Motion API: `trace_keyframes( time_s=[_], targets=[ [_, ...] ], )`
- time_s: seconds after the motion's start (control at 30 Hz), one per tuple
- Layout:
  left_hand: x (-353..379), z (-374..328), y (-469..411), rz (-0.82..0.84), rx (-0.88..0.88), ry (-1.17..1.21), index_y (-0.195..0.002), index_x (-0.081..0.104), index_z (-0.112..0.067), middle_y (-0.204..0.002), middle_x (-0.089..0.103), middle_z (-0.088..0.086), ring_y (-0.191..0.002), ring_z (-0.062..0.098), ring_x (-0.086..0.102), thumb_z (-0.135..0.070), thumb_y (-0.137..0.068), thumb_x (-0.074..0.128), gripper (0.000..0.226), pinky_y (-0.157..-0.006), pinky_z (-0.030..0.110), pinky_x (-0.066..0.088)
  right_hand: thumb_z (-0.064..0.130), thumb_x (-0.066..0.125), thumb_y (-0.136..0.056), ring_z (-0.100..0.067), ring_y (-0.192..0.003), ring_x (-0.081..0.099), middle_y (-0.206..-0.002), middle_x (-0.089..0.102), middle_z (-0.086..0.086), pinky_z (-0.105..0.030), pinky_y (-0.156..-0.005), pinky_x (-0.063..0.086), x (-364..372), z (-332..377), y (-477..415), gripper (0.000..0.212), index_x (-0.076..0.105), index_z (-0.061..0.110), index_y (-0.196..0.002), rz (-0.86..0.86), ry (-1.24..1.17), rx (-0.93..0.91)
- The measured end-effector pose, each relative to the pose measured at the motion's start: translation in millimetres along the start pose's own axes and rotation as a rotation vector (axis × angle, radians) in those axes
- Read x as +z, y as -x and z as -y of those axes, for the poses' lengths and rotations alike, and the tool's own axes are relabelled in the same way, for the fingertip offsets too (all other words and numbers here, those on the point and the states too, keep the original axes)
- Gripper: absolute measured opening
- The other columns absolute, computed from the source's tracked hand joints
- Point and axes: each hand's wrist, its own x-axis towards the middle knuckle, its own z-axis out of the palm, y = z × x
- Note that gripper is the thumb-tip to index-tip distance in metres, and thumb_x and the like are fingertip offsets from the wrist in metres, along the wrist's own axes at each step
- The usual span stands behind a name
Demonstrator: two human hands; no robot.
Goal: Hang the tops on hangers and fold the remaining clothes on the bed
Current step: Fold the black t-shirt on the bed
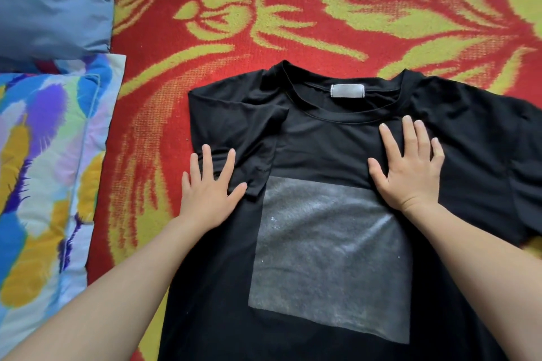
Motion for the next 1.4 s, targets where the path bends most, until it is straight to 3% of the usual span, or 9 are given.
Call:
trace_keyframes(
  time_s=[0.23,0.37,0.6,0.7,0.83,1.0,1.13,1.27,1.4],
  targets=[
    [-8.6,-23.8,23.0,-0.132,0.019,-0.098,-0.15,-0.003,-0.027,-0.156,-0.014,0.014,-0.143,0.036,-0.012,-0.05,-0.097,0.03,0.066,-0.114,0.052,0.003,0.052,0.024,-0.094,-0.015,-0.145,-0.008,-0.159,-0.003,-0.001,-0.04,-0.114,-0.004,-45.4,6.0,-19.6,0.057,0.018,0.035,-0.148,0.482,-0.216,0.128],
    [25.2,-65.6,66.7,-0.179,0.233,-0.077,-0.136,0.047,-0.009,-0.142,0.04,0.026,-0.128,0.045,0.04,-0.05,-0.086,0.037,0.066,-0.093,0.061,0.04,0.034,0.039,-0.099,-0.019,-0.145,0.005,-0.158,0.011,-0.004,-0.039,-0.114,0.01,-98.1,-32.8,-4.5,0.048,0.03,0.027,-0.146,0.263,-0.331,0.254],
    [78.4,-121.0,137.8,0.076,0.343,-0.059,-0.133,0.04,-0.019,-0.13,0.055,0.02,-0.122,0.035,0.036,-0.054,-0.096,0.005,0.062,-0.08,0.05,0.051,0.029,0.064,-0.086,-0.038,-0.134,0.029,-0.144,0.03,-0.028,-0.044,-0.108,0.024,-134.3,-166.2,104.3,0.073,0.028,-0.002,-0.141,0.002,-0.391,1.418],
    [80.6,-131.6,154.0,0.124,0.335,-0.06,-0.139,0.039,-0.018,-0.137,0.048,0.021,-0.125,0.039,0.038,-0.058,-0.092,0.004,0.071,-0.082,0.047,0.055,0.024,0.071,-0.083,-0.032,-0.084,0.058,-0.101,0.059,-0.024,-0.036,-0.072,0.048,-131.1,-177.2,125.9,0.042,0.053,-0.008,-0.103,-0.055,-0.73,1.571],
    [70.7,-132.1,156.6,0.213,0.361,-0.093,-0.149,-0.009,-0.03,-0.156,-0.02,0.006,-0.144,0.027,-0.014,-0.068,-0.055,-0.014,0.101,-0.116,0.036,0.014,0.01,0.068,-0.083,-0.018,-0.049,0.034,-0.063,0.042,-0.008,-0.013,-0.03,0.027,-123.6,-184.3,126.1,0.027,0.043,0.008,-0.071,-0.004,-0.903,1.594],
    [55.8,-133.3,152.9,0.328,0.34,0.072,-0.149,0.003,-0.034,-0.156,-0.02,-0.004,-0.143,0.017,-0.019,-0.053,-0.096,0.031,0.062,-0.113,0.034,0.021,0.012,0.062,-0.088,-0.026,-0.082,0.061,-0.112,0.054,-0.013,-0.029,-0.067,0.044,-131.9,-174.1,119.6,0.041,0.047,0.004,-0.125,-0.074,-1.121,1.609],
    [58.9,-134.6,147.7,0.395,0.308,0.187,-0.149,0.009,-0.036,-0.155,-0.02,-0.007,-0.142,0.015,-0.022,-0.05,-0.096,0.038,0.062,-0.114,0.037,0.017,0.001,0.059,-0.086,-0.014,-0.038,0.051,-0.074,0.052,-0.004,-0.022,-0.044,0.038,-136.1,-165.9,111.3,0.025,0.04,0.014,-0.074,-0.183,-1.163,1.626],
    [58.8,-135.1,141.2,0.482,0.275,0.246,-0.148,0.013,-0.038,-0.155,-0.021,-0.01,-0.141,0.014,-0.025,-0.052,-0.093,0.042,0.064,-0.115,0.043,0.008,-0.006,0.055,-0.08,-0.014,-0.058,0.04,-0.078,0.047,-0.003,-0.022,-0.056,0.038,-139.5,-157.4,103.8,0.035,0.031,0.014,-0.064,-0.376,-1.137,1.564],
    [53.3,-130.9,137.9,0.57,0.254,0.355,-0.147,0.018,-0.039,-0.155,-0.021,-0.012,-0.139,0.011,-0.027,-0.049,-0.093,0.044,0.06,-0.117,0.045,0.002,0.012,0.05,-0.071,-0.019,-0.057,0.031,-0.061,0.038,-0.003,-0.029,-0.055,0.028,-161.3,-110.8,72.1,0.015,0.044,0.016,-0.058,-0.396,-0.868,0.975]
  ],
)
